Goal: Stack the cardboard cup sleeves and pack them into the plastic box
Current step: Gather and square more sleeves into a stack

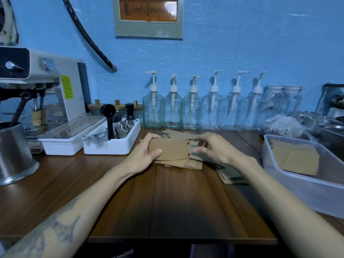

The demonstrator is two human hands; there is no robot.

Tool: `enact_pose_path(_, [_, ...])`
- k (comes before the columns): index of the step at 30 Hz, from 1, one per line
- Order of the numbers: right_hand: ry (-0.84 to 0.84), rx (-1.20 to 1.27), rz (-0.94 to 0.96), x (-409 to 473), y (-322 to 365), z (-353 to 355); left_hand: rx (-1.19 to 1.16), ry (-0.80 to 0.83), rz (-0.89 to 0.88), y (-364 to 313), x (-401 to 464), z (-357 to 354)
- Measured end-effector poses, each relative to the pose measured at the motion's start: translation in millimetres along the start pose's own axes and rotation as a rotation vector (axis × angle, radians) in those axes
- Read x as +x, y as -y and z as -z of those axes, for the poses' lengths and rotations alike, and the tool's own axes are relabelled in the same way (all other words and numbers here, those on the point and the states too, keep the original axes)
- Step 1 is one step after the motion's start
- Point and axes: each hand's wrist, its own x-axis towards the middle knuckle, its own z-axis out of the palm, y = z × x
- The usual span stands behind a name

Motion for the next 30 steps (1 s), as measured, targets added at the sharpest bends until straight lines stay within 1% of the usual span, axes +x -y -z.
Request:
enact_pose_path(3, [0.088, -0.105, -0.056, -7, -11, -12, -0.004, 0.007, 0.032, 0, 0, 1])
enact_pose_path(8, [0.096, -0.138, -0.116, -6, -17, -21, 0.005, 0.011, 0.064, 1, -1, 0])
enact_pose_path(10, [0.080, -0.103, -0.115, -3, -16, -19, 0.003, 0.012, 0.067, 1, -1, 0])
enact_pose_path(18, [-0.066, 0.169, -0.069, 0, -9, 2, 0.012, 0.008, 0.069, 2, 0, -1])
enact_pose_path(21, [-0.112, 0.354, -0.077, -3, -4, 12, 0.014, 0.013, 0.068, 3, 0, -1])
enact_pose_path(24, [-0.197, 0.725, -0.121, -5, 3, 16, -0.001, 0.008, 0.072, 2, 1, -2])
enact_pose_path(26, [-0.207, 0.973, -0.144, -7, 8, 14, -0.014, 0.006, 0.077, 1, 1, -3])
enact_pose_path(28, [-0.210, 1.068, -0.173, -6, 12, 8, -0.027, 0.015, 0.092, 1, 1, -3])
enact_pose_path(30, [-0.233, 1.062, -0.208, -5, 17, 3, -0.057, 0.036, 0.113, 3, 1, -3])
